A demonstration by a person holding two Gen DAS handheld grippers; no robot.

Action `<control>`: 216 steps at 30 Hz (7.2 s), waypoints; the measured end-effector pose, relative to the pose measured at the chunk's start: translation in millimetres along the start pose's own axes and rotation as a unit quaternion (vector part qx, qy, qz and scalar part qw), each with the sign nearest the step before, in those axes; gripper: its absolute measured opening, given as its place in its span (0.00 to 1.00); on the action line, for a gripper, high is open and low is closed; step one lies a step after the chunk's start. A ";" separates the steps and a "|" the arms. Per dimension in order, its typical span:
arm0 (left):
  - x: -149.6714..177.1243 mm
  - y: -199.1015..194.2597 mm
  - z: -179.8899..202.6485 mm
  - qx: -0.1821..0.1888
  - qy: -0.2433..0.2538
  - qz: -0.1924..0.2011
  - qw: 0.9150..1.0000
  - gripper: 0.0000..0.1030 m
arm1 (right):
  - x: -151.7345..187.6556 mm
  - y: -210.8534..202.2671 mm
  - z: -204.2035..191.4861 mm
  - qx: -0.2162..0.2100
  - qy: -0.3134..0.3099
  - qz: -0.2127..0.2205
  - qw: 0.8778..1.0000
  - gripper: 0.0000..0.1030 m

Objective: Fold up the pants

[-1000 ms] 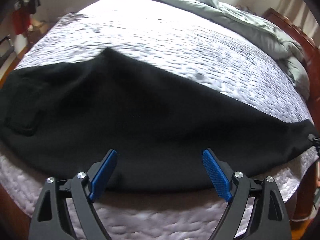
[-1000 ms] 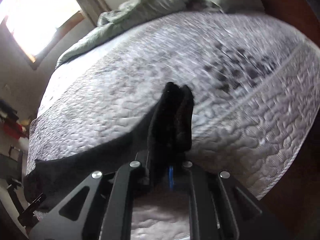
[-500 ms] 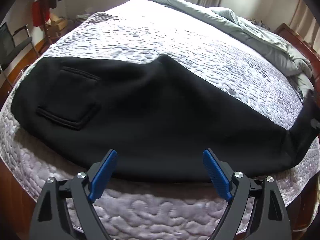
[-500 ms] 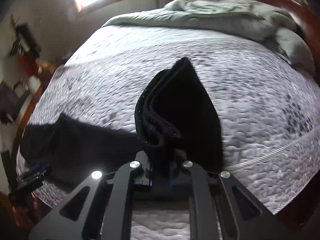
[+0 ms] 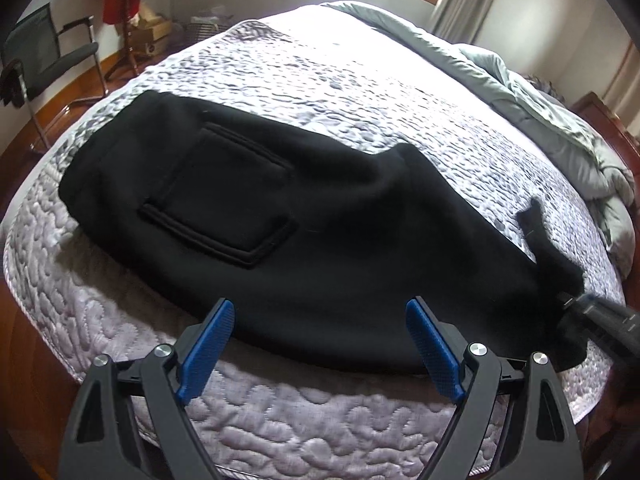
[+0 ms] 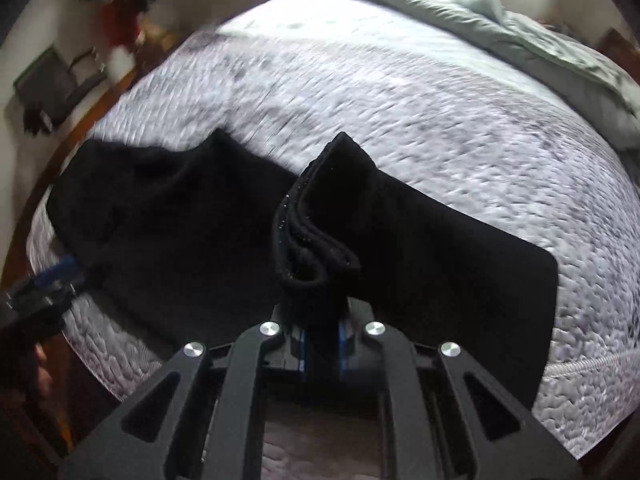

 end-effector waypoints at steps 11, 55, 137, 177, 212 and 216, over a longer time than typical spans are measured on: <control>7.3 4.9 19.5 0.032 -0.009 -0.036 0.999 0.86 | 29.9 3.4 -21.2 -0.204 0.037 0.016 0.978 0.46; 44.9 79.0 89.3 -0.013 0.000 -0.107 0.994 0.20 | 134.4 18.6 137.8 -0.124 0.193 0.037 0.973 0.41; -104.4 54.8 -184.8 0.065 -0.283 -0.058 0.955 0.62 | 98.8 14.6 92.6 -0.094 0.170 -0.010 0.981 0.56; -66.4 -37.2 44.4 0.135 0.038 0.076 0.987 0.17 | 99.3 18.3 98.1 -0.122 0.174 0.007 0.977 0.61; -39.5 15.5 15.1 0.101 0.030 -0.032 0.994 0.77 | 108.5 17.7 118.0 -0.102 0.198 -0.011 0.975 0.63; -22.4 53.7 14.5 0.052 0.060 -0.057 0.995 0.78 | 104.6 21.4 111.9 -0.083 0.177 -0.029 0.980 0.64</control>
Point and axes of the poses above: each gripper's, at about its wrist camera, not at the fingertips, and y roughly the way its jaws point, z to its right, x to its underside, the point moved 5 cm from there along y, roughly the way its jaws point, and after that the axes turned 12 degrees about -y, right-handed, at the moved point
